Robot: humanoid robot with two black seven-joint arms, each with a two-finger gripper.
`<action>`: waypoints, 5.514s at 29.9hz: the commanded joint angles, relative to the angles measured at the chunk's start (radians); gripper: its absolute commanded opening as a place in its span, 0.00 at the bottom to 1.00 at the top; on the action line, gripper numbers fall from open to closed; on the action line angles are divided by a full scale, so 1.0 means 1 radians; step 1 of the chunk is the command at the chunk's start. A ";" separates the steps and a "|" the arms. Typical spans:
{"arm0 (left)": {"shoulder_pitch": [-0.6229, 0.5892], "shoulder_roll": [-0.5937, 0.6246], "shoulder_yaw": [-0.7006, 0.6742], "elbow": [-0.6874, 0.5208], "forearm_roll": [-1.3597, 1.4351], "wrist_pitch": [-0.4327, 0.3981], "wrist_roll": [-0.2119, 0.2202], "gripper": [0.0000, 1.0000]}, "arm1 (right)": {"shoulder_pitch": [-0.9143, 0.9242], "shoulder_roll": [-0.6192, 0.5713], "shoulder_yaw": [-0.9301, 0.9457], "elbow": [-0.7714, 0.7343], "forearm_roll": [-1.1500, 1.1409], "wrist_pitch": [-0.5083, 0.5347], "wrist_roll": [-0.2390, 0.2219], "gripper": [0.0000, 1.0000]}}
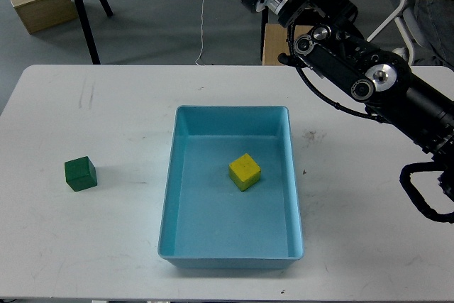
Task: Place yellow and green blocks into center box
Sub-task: 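Withdraw the right arm up and away from the tray, then lower the left gripper onto the green cube and grasp it, then lift the green cube and carry it over the tray, then lower the green cube onto the yellow cube and release it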
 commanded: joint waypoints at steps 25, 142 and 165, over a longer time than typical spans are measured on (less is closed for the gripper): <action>-0.116 -0.031 0.223 -0.458 0.831 0.010 0.000 1.00 | -0.540 -0.351 0.193 0.619 0.030 -0.069 -0.015 0.99; -0.010 -0.830 0.455 -0.830 1.879 0.000 0.000 0.20 | -1.530 -0.359 0.643 0.874 0.045 -0.115 -0.006 0.99; -0.005 -0.810 0.199 -0.885 1.718 0.000 0.000 1.00 | -1.512 -0.359 0.632 0.876 0.044 -0.112 -0.006 0.99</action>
